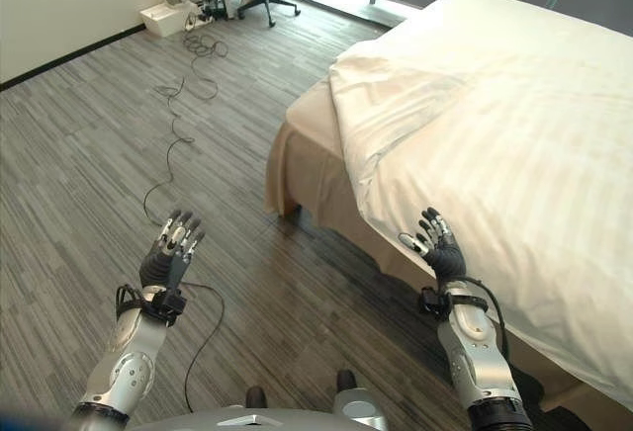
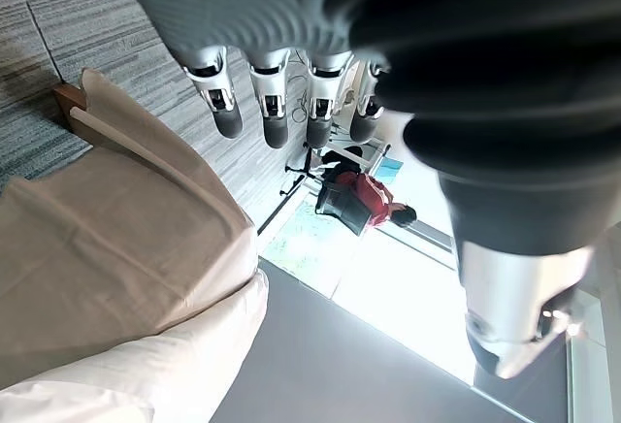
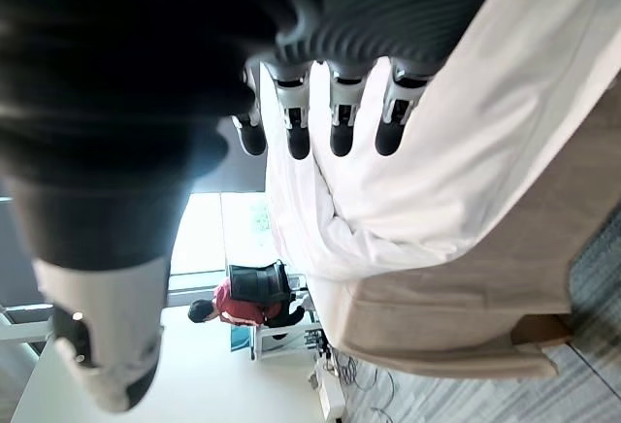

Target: Making the bed.

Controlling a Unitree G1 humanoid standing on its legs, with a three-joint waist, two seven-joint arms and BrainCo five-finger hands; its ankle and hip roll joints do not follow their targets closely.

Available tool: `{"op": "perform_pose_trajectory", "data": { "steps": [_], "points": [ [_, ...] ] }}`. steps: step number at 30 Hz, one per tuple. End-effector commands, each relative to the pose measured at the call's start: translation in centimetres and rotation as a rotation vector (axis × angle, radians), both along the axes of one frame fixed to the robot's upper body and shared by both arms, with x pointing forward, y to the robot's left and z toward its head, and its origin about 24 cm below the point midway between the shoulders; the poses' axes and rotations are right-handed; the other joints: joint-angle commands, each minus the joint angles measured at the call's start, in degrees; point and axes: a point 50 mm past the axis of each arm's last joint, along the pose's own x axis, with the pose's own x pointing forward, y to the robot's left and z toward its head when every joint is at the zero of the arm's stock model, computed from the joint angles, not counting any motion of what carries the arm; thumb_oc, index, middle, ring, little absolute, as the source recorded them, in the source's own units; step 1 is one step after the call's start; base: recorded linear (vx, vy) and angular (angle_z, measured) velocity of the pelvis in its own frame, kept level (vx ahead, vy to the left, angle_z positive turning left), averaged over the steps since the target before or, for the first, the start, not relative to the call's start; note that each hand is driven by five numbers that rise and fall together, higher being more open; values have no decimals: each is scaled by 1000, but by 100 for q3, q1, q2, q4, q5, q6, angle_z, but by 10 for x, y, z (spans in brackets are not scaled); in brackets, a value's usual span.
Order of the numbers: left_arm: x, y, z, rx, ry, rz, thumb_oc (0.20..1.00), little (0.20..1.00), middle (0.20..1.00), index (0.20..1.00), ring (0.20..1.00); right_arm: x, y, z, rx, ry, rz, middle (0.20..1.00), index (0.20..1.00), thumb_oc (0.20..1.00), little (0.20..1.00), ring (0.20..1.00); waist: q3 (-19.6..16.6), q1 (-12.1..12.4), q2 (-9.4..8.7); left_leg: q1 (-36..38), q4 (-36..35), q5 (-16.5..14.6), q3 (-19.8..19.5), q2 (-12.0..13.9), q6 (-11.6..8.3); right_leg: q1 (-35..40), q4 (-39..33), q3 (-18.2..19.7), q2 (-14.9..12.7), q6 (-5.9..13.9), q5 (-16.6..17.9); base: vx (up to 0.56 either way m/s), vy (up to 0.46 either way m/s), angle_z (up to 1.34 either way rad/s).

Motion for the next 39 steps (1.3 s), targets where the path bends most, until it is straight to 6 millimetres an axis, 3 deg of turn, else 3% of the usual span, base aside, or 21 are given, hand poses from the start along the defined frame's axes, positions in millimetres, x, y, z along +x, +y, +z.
{"op": "perform_pose_trajectory", "data": {
  "steps": [1, 4, 11, 13, 16, 18, 23, 24, 29, 30, 33, 34, 35, 36, 37, 39],
  "points": [
    [8, 8, 24, 17, -119, 34, 1000, 1000, 1000, 1000, 1000, 21, 19, 16, 29, -94, 89, 1000, 1000, 1000, 1000, 1000, 39, 143, -218, -70, 112, -224, -331, -529, 282, 167, 280, -314, 235, 28, -442, 12, 59, -1],
    [14, 3, 25, -13, -128, 34, 1000, 1000, 1000, 1000, 1000, 22, 54, 15, 83, -86, 261, 1000, 1000, 1000, 1000, 1000, 61, 195, -202, -111, 145, -236, -351, -575, 304, 118, 366, -310, 171, 72, -434, 15, 68, 0],
    [24, -10, 34, 26, -162, -28, 1000, 1000, 1000, 1000, 1000, 23, 82, 25, 87, -118, 415, 1000, 1000, 1000, 1000, 1000, 74, 225, -133, -129, 143, -269, -407, -680, 374, 31, 523, -299, 60, 173, -434, 27, 64, 2],
    [26, -12, 35, 18, -167, -31, 1000, 1000, 1000, 1000, 1000, 24, 87, 26, 91, -128, 426, 1000, 1000, 1000, 1000, 1000, 135, 227, -90, -138, 156, -302, -393, -677, 429, -310, 1194, -243, 49, 251, -475, -2, 116, -2],
    [31, -15, 38, 16, -177, -32, 1000, 1000, 1000, 1000, 1000, 25, 92, 30, 48, -142, 460, 1000, 1000, 1000, 1000, 1000, 321, 183, -42, -2, 144, -342, -384, -693, 544, -952, 2611, -279, -90, 388, 88, 16, 101, -12],
    [31, -16, 40, 30, -187, -46, 1000, 1000, 1000, 1000, 1000, 23, 90, 28, 40, -136, 459, 1000, 1000, 1000, 1000, 1000, 372, 102, 3, 169, 116, -415, -532, -677, 565, -1312, 3005, -216, 8, 347, 179, 143, 58, -20],
    [36, -19, 44, 35, -210, -70, 1000, 1000, 1000, 1000, 1000, 24, 83, 26, 59, -128, 425, 1000, 1000, 1000, 1000, 1000, 416, -174, 17, 660, 112, -692, -1028, -744, 454, -1787, 1808, -313, 224, 277, 172, 304, -14, 28],
    [39, -18, 43, 61, -203, -74, 1000, 1000, 1000, 1000, 1000, 22, 78, 25, 64, -123, 404, 1000, 1000, 1000, 1000, 1000, 341, -314, -44, 930, 180, -824, -1298, -730, 367, -1881, 910, -379, 312, 317, 367, 382, -55, 72],
    [38, -19, 38, 41, -183, -71, 1000, 1000, 1000, 1000, 1000, 17, 73, 26, 66, -123, 390, 1000, 1000, 1000, 1000, 1000, 179, -368, -105, 1141, 506, -974, -1390, -589, 209, -1546, 603, -765, 289, 244, 424, 327, -88, 100],
    [36, -17, 36, 27, -176, -63, 1000, 1000, 1000, 1000, 1000, 18, 71, 25, 60, -121, 390, 1000, 1000, 1000, 1000, 1000, 21, -304, -136, 1025, 1318, -779, -1270, -502, 15, -1203, 535, -850, 398, 86, 336, 401, -157, 40],
    [34, -17, 34, -21, -172, -42, 1000, 1000, 1000, 1000, 1000, 24, 66, 30, 50, -135, 372, 1000, 1000, 1000, 1000, 1000, 37, -223, -274, -72, 4348, 444, -918, -342, -615, -565, 504, -915, 420, -293, 92, 353, -202, -31],
    [34, -17, 35, -29, -175, -37, 1000, 1000, 1000, 1000, 1000, 24, 66, 32, 63, -143, 370, 1000, 1000, 1000, 1000, 1000, 147, -103, -374, -500, 5046, 535, -923, -441, -610, -305, 424, -806, 396, -401, 9, 240, -174, -8],
    [34, -18, 35, -27, -167, -33, 1000, 1000, 1000, 1000, 1000, 25, 65, 34, 56, -152, 368, 1000, 1000, 1000, 1000, 1000, 239, 9, -422, -848, 5289, 497, -865, -404, -493, -87, 375, -748, 411, -466, -96, 245, -103, 0],
    [34, -21, 34, -31, -163, -35, 1000, 1000, 1000, 1000, 1000, 27, 66, 34, 39, -153, 359, 1000, 1000, 1000, 1000, 1000, 317, 138, -401, -1157, 5052, 379, -869, -458, -352, 109, 317, -636, 446, -449, -137, 399, -68, -24],
    [37, -23, 35, -67, -159, -28, 1000, 1000, 1000, 1000, 1000, 29, 64, 35, 37, -153, 332, 1000, 1000, 1000, 1000, 1000, 341, 201, -419, -1382, 4325, 222, -743, -306, -225, 368, 258, -585, 380, -403, -187, 399, 3, -57],
    [37, -20, 36, -59, -168, -26, 1000, 1000, 1000, 1000, 1000, 28, 66, 37, 88, -171, 330, 1000, 1000, 1000, 1000, 1000, 304, 283, -375, -1488, 3441, 168, -747, -356, -153, 493, 256, -446, 405, -387, -313, 319, 28, -56]
  ]
}}
